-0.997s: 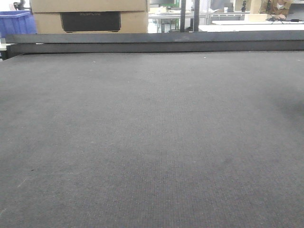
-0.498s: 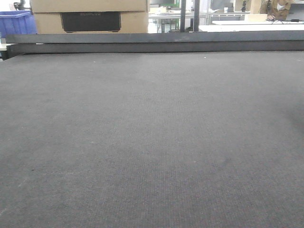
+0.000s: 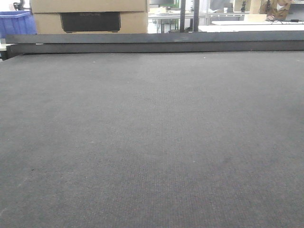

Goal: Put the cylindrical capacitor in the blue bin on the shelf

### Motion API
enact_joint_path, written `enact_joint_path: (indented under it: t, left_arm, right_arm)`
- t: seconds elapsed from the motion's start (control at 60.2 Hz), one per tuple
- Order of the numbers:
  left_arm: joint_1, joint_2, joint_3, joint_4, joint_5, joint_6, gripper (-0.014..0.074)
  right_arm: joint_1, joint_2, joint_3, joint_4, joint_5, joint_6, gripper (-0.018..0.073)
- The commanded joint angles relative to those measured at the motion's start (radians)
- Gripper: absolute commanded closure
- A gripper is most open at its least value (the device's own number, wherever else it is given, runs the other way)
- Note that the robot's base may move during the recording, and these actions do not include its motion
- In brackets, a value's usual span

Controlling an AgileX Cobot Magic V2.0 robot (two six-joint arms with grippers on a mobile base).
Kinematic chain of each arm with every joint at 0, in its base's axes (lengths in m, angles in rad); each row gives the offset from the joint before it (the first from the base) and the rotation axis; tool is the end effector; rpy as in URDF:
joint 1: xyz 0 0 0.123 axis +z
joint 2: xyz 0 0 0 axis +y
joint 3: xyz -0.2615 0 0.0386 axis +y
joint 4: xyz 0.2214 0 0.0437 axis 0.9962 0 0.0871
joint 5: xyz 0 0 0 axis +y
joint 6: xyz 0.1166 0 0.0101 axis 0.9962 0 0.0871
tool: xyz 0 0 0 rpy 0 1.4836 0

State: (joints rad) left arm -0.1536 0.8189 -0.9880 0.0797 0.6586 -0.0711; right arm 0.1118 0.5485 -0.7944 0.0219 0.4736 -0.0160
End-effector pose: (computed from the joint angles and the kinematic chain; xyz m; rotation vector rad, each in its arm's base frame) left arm 0.1670 -0.0201 0.3750 0.1116 1.9683 -0.0575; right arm 0.1161 0.0142 0.3721 -0.1001 1.7092 0.0942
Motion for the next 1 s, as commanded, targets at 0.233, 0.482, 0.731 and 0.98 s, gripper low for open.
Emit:
enact_joint_path:
  t: [0.233, 0.482, 0.731, 0.98]
  left_arm:
    - [-0.006, -0.007, 0.001, -0.002, -0.059, 0.007, 0.0707]
    - [-0.006, -0.007, 0.001, -0.002, -0.073, 0.007, 0.0707]
    - [-0.006, -0.007, 0.001, -0.002, -0.073, 0.007, 0.0707]
    - [-0.006, -0.007, 0.001, -0.002, -0.073, 0.007, 0.0707]
  right_arm:
    - [0.002, -0.006, 0.002, -0.011, -0.015, -0.002, 0.0721]
    - [0.002, -0.006, 0.002, -0.011, -0.016, -0.002, 0.0721]
    - [0.002, -0.006, 0.002, -0.011, -0.016, -0.002, 0.0721]
    - [0.002, -0.006, 0.002, -0.011, -0.016, -0.002, 0.0721]
